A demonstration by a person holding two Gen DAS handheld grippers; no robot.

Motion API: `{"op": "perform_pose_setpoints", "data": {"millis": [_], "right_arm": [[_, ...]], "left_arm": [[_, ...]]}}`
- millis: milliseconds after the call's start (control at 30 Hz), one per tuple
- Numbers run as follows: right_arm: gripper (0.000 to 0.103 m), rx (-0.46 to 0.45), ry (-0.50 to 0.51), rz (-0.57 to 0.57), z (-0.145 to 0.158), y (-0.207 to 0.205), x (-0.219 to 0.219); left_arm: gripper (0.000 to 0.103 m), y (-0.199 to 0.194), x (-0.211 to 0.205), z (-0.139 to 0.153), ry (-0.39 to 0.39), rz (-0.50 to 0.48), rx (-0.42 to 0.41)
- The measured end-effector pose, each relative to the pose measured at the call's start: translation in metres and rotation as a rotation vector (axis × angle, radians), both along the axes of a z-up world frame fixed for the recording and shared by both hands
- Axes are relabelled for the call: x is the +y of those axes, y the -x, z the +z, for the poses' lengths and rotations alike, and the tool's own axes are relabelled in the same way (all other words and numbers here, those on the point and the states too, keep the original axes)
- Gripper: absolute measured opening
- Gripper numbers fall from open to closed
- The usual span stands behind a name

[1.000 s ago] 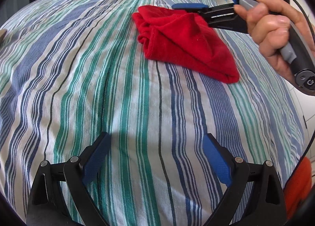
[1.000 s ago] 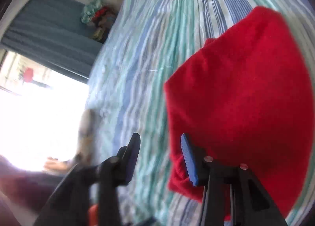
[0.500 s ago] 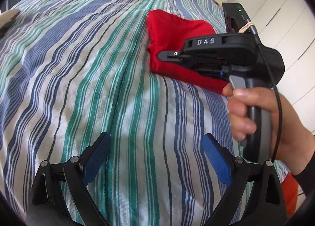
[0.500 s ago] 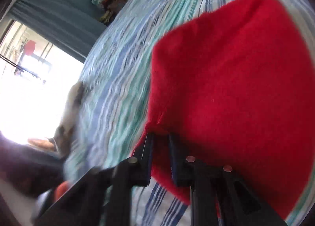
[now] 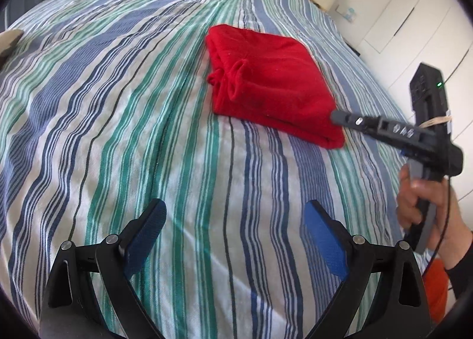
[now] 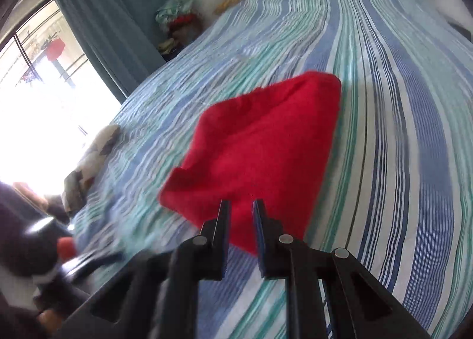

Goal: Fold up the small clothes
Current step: 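Lift and fold the held edge over the sweater with the right gripper, then open the right gripper to release the folded edge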

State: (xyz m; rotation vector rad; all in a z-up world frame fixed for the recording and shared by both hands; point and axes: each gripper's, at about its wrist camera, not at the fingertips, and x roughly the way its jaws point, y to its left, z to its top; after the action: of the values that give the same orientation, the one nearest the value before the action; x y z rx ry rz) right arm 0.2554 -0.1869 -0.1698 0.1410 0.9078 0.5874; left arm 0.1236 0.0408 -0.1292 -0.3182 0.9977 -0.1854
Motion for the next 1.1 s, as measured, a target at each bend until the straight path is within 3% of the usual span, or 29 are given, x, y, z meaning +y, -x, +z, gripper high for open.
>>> {"op": "perform_pose_setpoints", "data": {"millis": [100, 133, 200, 300, 400, 500, 600, 667, 733, 833, 933, 1033, 1100], "right_arm": [[0.015, 0.13, 0.07, 0.001, -0.052, -0.009, 0.007], [0.015, 0.131, 0.059, -0.006, -0.058, -0.009, 0.006], [0.015, 0.112, 0.024, -0.014, -0.046, -0.008, 0.001], [0.015, 0.026, 0.019, -0.02, -0.009, -0.013, -0.008], [0.015, -0.006, 0.01, -0.059, 0.022, -0.045, -0.015], [0.015, -0.007, 0.025, -0.091, 0.028, -0.094, -0.011], [0.015, 0.066, 0.036, -0.142, 0.002, -0.145, -0.006], [0.015, 0.147, 0.042, -0.194, -0.025, -0.173, -0.008], [0.015, 0.162, 0.02, -0.213, -0.038, -0.18, -0.009], [0.015, 0.086, 0.027, -0.198, -0.019, -0.163, -0.008], [0.019, -0.014, 0.019, -0.162, 0.014, -0.117, -0.015], [0.032, -0.058, 0.013, -0.083, 0.02, -0.064, -0.017], [0.038, 0.011, 0.064, -0.03, -0.005, -0.041, -0.012]], "left_arm": [[0.095, -0.019, -0.001, 0.016, 0.027, -0.005, -0.021], [0.095, -0.028, -0.001, 0.025, 0.04, -0.005, -0.043], [0.095, -0.051, -0.002, 0.04, 0.052, -0.014, -0.087], [0.095, -0.096, -0.01, 0.049, -0.002, -0.03, -0.137], [0.095, -0.136, -0.014, 0.028, -0.085, -0.002, -0.104], [0.093, -0.162, -0.008, -0.01, -0.116, 0.022, 0.013], [0.095, -0.169, 0.004, -0.033, -0.087, 0.021, 0.06], [0.096, -0.166, 0.008, -0.032, -0.075, 0.009, 0.046], [0.095, -0.164, 0.01, -0.028, -0.065, -0.005, 0.056], [0.095, -0.153, 0.019, -0.012, -0.003, -0.008, 0.045], [0.095, -0.134, 0.025, -0.002, 0.05, -0.02, 0.012], [0.095, -0.127, 0.017, -0.014, -0.016, -0.054, 0.057], [0.089, -0.125, 0.018, -0.018, -0.046, -0.057, 0.091]]}}
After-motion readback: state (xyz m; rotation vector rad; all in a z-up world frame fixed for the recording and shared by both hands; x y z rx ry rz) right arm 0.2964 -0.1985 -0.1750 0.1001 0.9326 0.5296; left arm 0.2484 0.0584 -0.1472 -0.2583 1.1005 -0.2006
